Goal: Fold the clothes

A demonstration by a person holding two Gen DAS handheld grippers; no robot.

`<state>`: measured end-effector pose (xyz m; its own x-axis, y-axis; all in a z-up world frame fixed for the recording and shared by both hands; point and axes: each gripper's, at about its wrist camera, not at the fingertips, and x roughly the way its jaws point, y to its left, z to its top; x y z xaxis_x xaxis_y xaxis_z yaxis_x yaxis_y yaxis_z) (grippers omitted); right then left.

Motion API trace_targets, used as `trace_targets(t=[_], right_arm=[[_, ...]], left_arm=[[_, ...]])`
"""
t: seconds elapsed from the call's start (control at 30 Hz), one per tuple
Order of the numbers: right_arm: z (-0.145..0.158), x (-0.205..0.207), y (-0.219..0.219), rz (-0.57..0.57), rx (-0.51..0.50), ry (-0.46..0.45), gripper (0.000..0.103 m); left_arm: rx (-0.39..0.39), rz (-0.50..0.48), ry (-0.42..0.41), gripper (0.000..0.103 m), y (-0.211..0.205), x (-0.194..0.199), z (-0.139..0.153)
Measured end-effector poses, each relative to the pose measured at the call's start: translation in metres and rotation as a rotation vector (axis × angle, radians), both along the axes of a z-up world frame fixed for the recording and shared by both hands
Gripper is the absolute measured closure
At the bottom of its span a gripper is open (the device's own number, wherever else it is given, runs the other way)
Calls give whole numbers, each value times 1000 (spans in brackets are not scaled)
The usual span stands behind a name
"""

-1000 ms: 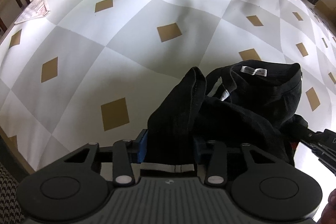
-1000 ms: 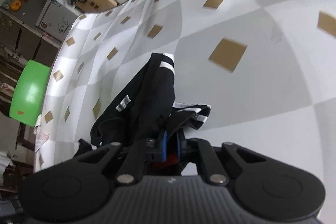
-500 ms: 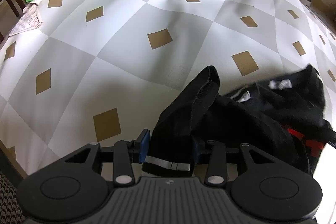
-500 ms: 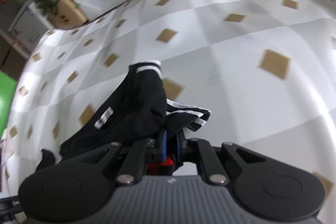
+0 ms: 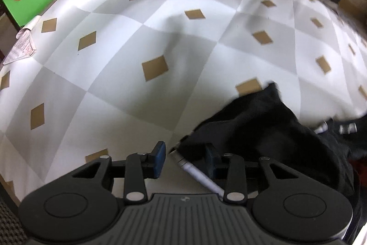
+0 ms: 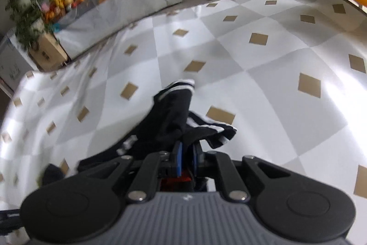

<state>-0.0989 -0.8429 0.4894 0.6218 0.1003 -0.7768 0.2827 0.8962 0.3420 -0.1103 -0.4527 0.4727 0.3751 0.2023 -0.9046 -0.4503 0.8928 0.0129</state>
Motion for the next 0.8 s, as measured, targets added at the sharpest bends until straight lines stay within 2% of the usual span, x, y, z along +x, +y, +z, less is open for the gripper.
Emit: trace_targets(t=[0.13, 0.2, 0.3, 0.43, 0.57, 0.7, 0.8], right_arm=[[2, -1, -11, 37, 1, 16, 90], [0, -3, -17, 24, 3, 38, 74], [-1, -5, -26, 20, 38, 56, 67], [-3, -7, -34, 8, 52, 62, 60], [-9, -7, -44, -41, 99, 94, 56], [-15, -6, -50, -63, 115, 112, 54], [-19, -5, -55, -72, 109, 119, 53]], left_arm=[[-73, -9, -34, 68, -14, 5, 8], [-116, -29, -45, 67, -26, 6, 12], [-187, -67, -55, 65, -44, 8, 14], [-255, -120, -63, 59, -71, 11, 14], [-340, -147, -52, 57, -95, 14, 10], [-353, -140, -38, 51, -118, 17, 4], [-321, -122, -16, 45, -131, 18, -2]])
